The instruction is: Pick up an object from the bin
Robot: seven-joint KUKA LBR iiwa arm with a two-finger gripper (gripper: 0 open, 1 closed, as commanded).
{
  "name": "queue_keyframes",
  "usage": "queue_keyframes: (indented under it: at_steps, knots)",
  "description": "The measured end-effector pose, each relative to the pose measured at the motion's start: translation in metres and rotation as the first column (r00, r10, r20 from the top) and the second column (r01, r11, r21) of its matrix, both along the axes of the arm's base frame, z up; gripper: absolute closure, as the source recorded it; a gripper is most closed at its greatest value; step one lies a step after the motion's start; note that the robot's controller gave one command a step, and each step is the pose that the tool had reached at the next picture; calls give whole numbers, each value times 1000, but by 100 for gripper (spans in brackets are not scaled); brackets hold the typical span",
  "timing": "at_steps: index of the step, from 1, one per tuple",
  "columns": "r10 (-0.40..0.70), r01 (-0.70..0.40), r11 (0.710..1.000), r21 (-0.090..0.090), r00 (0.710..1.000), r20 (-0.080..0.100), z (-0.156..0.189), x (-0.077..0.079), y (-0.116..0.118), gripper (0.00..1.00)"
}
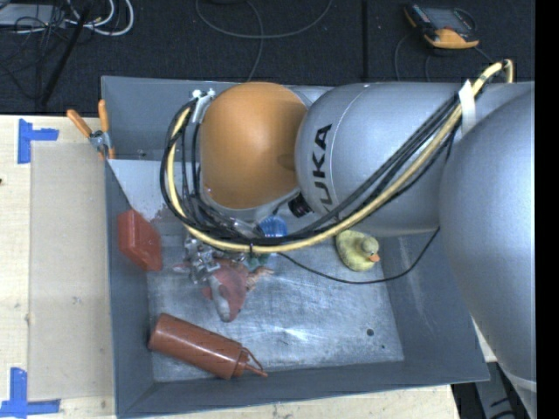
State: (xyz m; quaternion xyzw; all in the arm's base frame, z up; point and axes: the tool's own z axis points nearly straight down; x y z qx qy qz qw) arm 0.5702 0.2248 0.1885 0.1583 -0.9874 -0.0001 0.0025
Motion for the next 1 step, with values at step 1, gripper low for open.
queue_keyframes:
  at_steps: [1]
  knots:
    - [0, 0, 1000, 3, 1000, 8, 17, 4, -2, 100]
